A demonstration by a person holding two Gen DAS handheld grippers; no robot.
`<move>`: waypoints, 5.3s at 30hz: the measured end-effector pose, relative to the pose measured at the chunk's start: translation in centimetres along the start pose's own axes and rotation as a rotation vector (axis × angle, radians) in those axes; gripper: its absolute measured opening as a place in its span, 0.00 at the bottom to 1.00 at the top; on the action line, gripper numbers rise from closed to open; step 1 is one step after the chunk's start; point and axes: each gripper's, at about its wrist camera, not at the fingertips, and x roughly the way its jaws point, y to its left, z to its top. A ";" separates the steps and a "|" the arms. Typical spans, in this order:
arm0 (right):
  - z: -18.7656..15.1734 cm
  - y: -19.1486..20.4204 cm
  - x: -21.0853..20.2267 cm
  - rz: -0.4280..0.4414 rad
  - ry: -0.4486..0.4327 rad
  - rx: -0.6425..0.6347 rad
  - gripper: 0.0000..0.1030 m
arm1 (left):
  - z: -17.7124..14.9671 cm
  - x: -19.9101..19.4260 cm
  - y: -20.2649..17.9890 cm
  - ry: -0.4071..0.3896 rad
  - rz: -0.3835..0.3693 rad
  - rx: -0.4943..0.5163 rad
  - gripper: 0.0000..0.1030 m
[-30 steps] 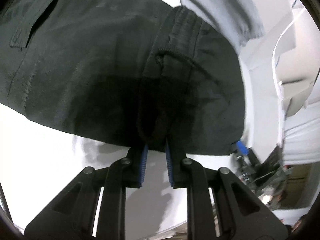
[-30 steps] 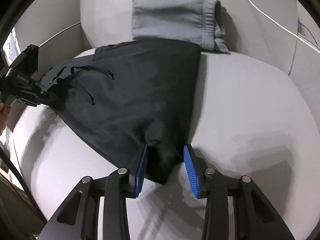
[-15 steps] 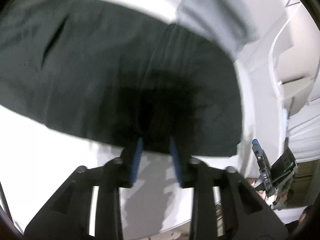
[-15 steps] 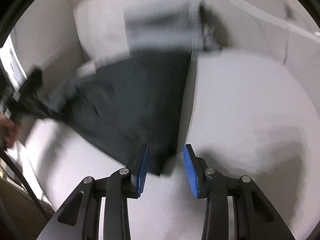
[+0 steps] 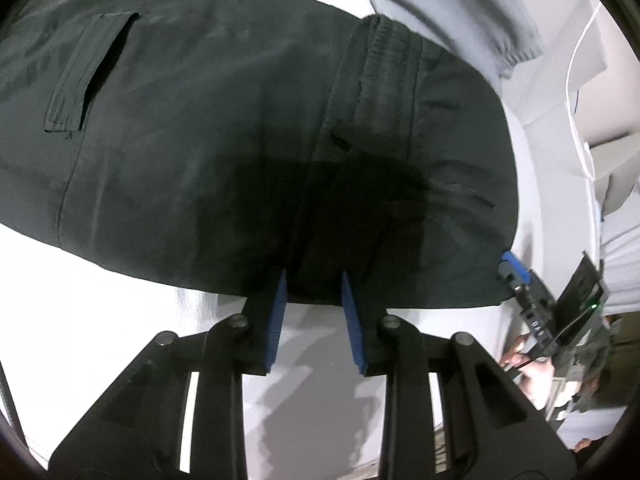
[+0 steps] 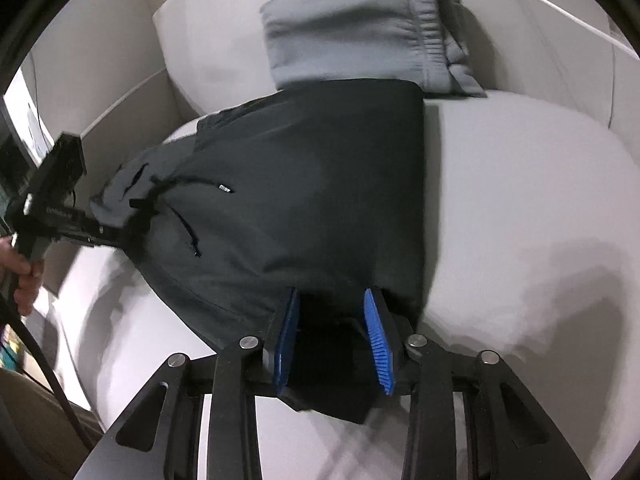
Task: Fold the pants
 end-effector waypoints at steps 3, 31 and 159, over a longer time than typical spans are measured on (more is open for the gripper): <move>0.1 0.4 0.0 -0.011 0.000 -0.024 0.30 | 0.6 -0.8 -0.5 0.038 0.003 -0.014 0.25; 15.8 -3.6 11.4 -0.078 0.046 -0.034 0.30 | 13.7 3.7 -4.3 -0.241 0.018 0.131 0.24; 22.4 7.0 3.1 0.509 0.094 0.259 0.38 | -7.3 -6.7 -20.7 -0.570 -0.301 0.336 0.12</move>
